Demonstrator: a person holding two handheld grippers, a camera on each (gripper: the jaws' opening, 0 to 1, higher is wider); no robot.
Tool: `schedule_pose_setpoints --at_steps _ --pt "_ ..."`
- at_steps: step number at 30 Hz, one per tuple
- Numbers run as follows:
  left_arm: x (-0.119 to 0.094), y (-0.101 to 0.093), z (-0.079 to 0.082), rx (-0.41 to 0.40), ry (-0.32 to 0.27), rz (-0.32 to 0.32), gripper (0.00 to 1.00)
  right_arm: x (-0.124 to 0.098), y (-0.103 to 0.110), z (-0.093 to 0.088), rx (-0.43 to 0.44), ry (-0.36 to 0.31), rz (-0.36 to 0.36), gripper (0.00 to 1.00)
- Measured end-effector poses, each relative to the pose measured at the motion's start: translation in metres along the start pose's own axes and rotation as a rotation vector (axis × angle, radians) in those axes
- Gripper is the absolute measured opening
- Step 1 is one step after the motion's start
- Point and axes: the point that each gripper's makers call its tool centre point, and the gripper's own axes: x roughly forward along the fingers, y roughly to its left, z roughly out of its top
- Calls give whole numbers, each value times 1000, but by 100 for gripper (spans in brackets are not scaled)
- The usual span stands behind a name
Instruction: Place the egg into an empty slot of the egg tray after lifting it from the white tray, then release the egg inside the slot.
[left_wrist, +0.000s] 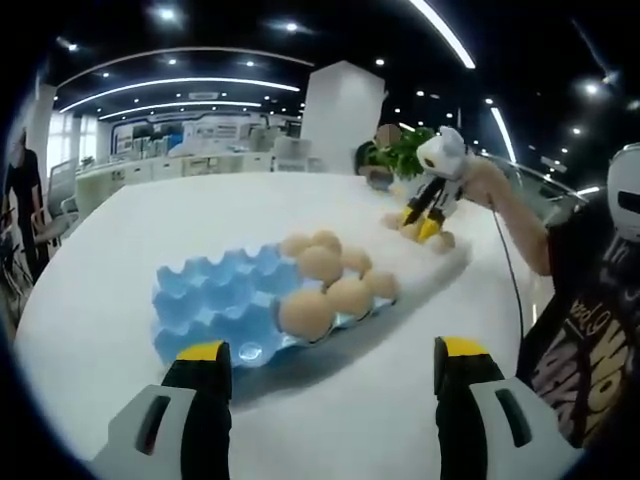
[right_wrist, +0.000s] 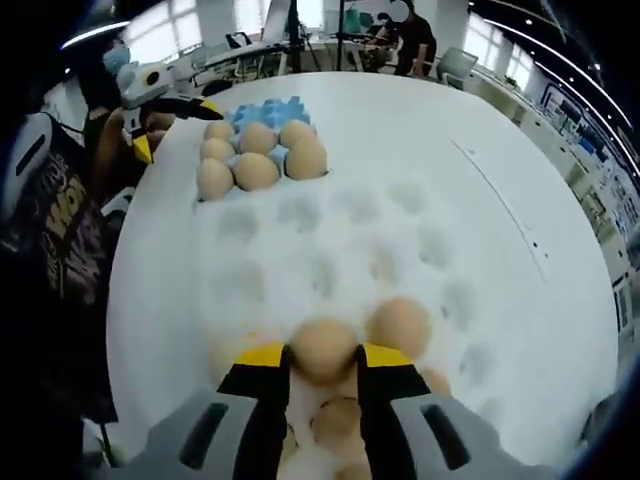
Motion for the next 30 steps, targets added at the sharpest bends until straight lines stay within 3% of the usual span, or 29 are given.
schedule_pose_setpoints --at_steps 8,13,18,25,30 --pt "1 -3 3 -35 -15 -18 85 2 7 -1 -17 103 -7 28" --pt "2 -3 2 -18 -9 -6 85 -1 6 -3 -16 90 -12 28" --pt "-3 -3 5 -17 -19 -3 85 -4 5 -1 -10 -54 4 27" --pt "-9 -1 6 -22 -28 11 85 -10 5 2 81 -332 22 27" --pt "-11 -1 6 -21 -28 15 85 -12 -5 -1 89 -412 23 27"
